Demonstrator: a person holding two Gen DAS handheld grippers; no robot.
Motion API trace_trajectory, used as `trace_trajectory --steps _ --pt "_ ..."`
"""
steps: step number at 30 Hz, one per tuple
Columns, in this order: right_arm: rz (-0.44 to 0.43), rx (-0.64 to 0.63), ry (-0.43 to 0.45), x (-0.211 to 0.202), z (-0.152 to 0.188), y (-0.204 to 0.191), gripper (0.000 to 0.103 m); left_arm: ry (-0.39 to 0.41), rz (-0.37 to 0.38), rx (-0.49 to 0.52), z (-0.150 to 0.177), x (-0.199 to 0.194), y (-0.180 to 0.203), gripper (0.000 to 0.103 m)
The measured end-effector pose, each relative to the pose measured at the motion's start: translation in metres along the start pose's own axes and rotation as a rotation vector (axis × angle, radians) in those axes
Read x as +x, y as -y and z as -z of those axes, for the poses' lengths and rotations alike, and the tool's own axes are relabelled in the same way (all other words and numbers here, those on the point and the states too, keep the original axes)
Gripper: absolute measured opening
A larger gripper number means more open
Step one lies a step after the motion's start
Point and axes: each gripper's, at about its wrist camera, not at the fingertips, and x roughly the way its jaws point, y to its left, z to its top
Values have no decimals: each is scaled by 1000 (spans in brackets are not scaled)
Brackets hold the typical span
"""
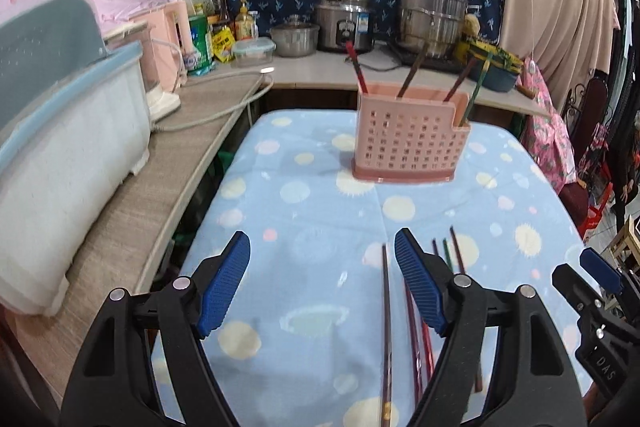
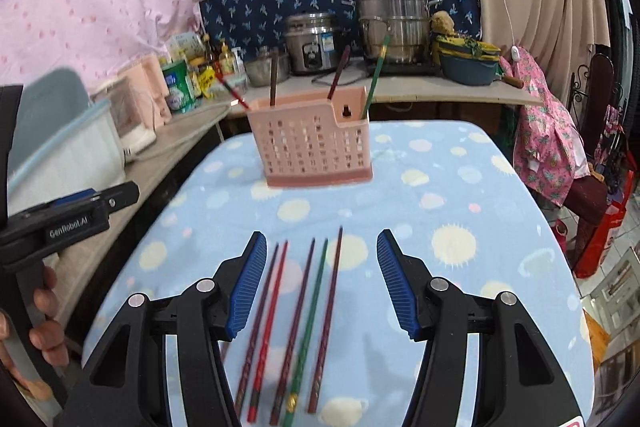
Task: Organize utensils
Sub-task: 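Withdraw both open tools from the basket back over the chopstick row, then grasp a brown chopstick with the right tool while the left tool grasps another brown one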
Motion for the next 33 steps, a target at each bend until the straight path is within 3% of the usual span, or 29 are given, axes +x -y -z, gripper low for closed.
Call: trace_trajectory --steps 10,15,23,33 --pt "23 -7 -125 20 65 3 55 -91 3 12 57 18 6 71" --pt "25 7 -174 30 84 5 46 -124 10 18 76 22 9 71" --pt "27 0 -223 42 101 3 31 -172 21 25 99 29 15 71" --pt "18 -3 -255 51 110 -3 21 -216 36 47 116 35 23 71"
